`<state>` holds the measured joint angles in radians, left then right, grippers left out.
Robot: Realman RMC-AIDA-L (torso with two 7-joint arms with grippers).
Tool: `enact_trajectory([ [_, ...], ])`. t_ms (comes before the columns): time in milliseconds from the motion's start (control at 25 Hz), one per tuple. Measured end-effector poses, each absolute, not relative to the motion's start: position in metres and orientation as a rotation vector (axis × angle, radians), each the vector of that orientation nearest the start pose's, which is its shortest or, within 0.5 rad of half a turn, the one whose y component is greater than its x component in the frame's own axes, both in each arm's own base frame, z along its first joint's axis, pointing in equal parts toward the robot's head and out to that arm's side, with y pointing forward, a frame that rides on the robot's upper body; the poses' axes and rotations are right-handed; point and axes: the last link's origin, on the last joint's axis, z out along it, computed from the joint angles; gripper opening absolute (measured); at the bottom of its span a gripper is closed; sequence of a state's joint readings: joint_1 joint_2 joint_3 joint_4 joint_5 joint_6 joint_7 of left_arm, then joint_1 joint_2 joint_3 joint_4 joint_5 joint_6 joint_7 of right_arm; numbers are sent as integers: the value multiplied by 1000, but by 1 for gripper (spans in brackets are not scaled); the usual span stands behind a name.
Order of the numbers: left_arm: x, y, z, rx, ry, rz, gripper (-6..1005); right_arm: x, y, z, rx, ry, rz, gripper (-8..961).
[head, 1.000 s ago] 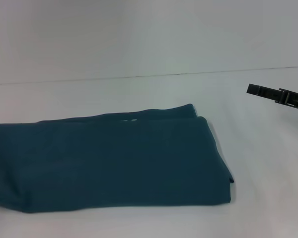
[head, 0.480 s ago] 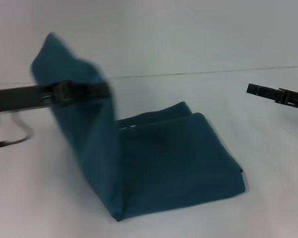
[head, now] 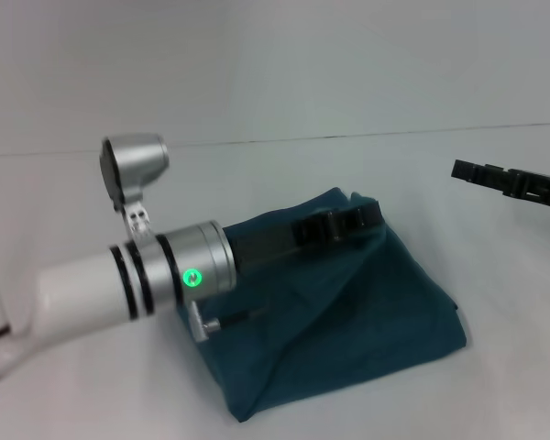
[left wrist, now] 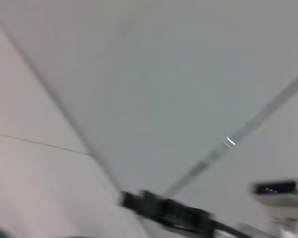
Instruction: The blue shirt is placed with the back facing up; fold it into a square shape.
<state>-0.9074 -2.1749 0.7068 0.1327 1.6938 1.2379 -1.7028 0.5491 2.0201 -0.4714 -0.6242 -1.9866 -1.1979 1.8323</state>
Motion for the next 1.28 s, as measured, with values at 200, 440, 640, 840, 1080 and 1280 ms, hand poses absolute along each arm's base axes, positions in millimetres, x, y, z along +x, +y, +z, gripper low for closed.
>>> enact_trajectory([
  [200,-155,362,-129,-2400,-1468,-1179,62,312,382,54,-2061,1260,764,779],
  [440,-151,337,-126,-2488,-1456,-1331,222,314,383,50,-2059,1266,740,779],
  [640,-143,315,-110,-2587,-1367,-1545,410,316,382,49,-2057,1286,723,780],
  [840,-154,310,-96,-2579,-1317,-1607,645,319,381,48,-2052,1341,712,779],
  [1080,-184,313,-72,-2569,-1177,-1509,826,321,381,42,-2078,1490,609,779],
  [1280,-211,312,-50,-2537,-1059,-1402,886,310,380,37,-2139,1577,603,780],
])
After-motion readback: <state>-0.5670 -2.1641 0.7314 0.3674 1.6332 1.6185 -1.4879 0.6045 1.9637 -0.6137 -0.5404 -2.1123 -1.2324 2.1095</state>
